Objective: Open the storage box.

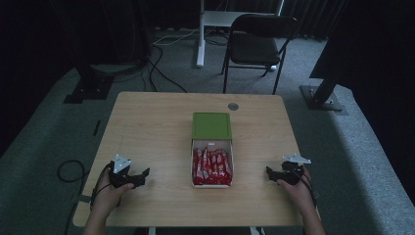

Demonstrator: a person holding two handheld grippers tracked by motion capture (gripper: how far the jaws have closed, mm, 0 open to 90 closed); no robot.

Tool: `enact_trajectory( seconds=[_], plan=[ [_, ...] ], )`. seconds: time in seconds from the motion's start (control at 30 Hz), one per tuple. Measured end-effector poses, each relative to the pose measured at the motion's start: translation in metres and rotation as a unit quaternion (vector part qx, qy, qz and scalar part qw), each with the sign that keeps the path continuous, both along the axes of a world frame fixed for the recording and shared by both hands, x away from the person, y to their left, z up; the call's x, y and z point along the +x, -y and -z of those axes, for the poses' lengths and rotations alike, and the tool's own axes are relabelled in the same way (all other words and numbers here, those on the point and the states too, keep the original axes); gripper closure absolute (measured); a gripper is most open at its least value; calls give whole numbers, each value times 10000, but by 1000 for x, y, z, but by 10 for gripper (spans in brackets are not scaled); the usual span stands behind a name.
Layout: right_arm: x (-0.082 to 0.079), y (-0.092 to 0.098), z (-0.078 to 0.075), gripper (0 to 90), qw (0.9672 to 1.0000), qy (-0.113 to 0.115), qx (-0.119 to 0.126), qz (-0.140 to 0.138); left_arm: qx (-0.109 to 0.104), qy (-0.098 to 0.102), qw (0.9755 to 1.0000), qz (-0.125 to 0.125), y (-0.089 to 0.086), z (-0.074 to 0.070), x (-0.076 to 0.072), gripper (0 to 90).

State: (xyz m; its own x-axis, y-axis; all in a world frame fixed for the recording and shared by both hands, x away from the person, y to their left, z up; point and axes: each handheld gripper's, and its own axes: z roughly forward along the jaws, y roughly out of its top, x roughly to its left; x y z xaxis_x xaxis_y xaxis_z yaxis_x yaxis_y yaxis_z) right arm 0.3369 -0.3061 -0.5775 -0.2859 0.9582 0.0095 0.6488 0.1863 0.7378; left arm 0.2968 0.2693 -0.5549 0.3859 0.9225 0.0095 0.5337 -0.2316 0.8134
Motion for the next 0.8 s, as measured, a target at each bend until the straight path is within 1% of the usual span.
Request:
enact_trajectory(
  seconds=[0.07, 0.1, 0.17, 0.23, 0.27, 0.33, 0.43, 0.5, 0.53, 0.57, 0.6, 0.63, 0.67, 0.7, 0.73, 0.8],
  plan=[
    [0, 0, 0, 108, 10000, 0, 0, -1, 107, -23, 9999, -31, -2, 1, 0, 144],
    [0, 0, 0, 108, 10000, 0, 0, -1, 107, -23, 9999, -31, -2, 1, 0, 107],
    [0, 0, 0, 108, 10000, 1, -1, -2, 179, -57, 9997, -125, -5, 4, 1, 89],
    [0, 0, 0, 108, 10000, -2, -1, 1, 193, -108, 9996, -181, -7, 6, 1, 89],
    [0, 0, 0, 108, 10000, -3, -1, 0, 233, -124, 9993, -249, -8, 7, 1, 89],
    [0, 0, 0, 108, 10000, -3, -2, 0, 238, -173, 9990, -342, -10, 8, 2, 89],
    [0, 0, 0, 108, 10000, -2, 0, 1, 303, -219, 9985, -399, -12, 10, 2, 89],
    [0, 0, 0, 108, 10000, -2, 0, 0, 439, -257, 9981, -350, -13, 11, 2, 89],
    [0, 0, 0, 108, 10000, -2, -1, 0, 566, -249, 9977, -287, -13, 12, 2, 89],
    [0, 0, 0, 108, 10000, -1, -1, -1, 600, -286, 9974, -291, -13, 12, 2, 89],
    [0, 0, 0, 108, 10000, -2, -1, 0, 686, -329, 9967, -298, -14, 13, 2, 89],
    [0, 0, 0, 108, 10000, -1, -1, -2, 718, -338, 9963, -325, -14, 13, 2, 89],
    [0, 0, 0, 108, 10000, -1, -1, -2, 718, -338, 9963, -325, -14, 13, 2, 89],
    [0, 0, 0, 108, 10000, -1, 0, 0, 692, -385, 9957, -471, -15, 13, 3, 89],
    [0, 0, 0, 108, 10000, -1, 0, 0, 681, -396, 9954, -542, -16, 13, 4, 89],
    [0, 0, 0, 108, 10000, -1, 0, -2, 678, -449, 9950, -586, -18, 13, 4, 90]
  ],
)
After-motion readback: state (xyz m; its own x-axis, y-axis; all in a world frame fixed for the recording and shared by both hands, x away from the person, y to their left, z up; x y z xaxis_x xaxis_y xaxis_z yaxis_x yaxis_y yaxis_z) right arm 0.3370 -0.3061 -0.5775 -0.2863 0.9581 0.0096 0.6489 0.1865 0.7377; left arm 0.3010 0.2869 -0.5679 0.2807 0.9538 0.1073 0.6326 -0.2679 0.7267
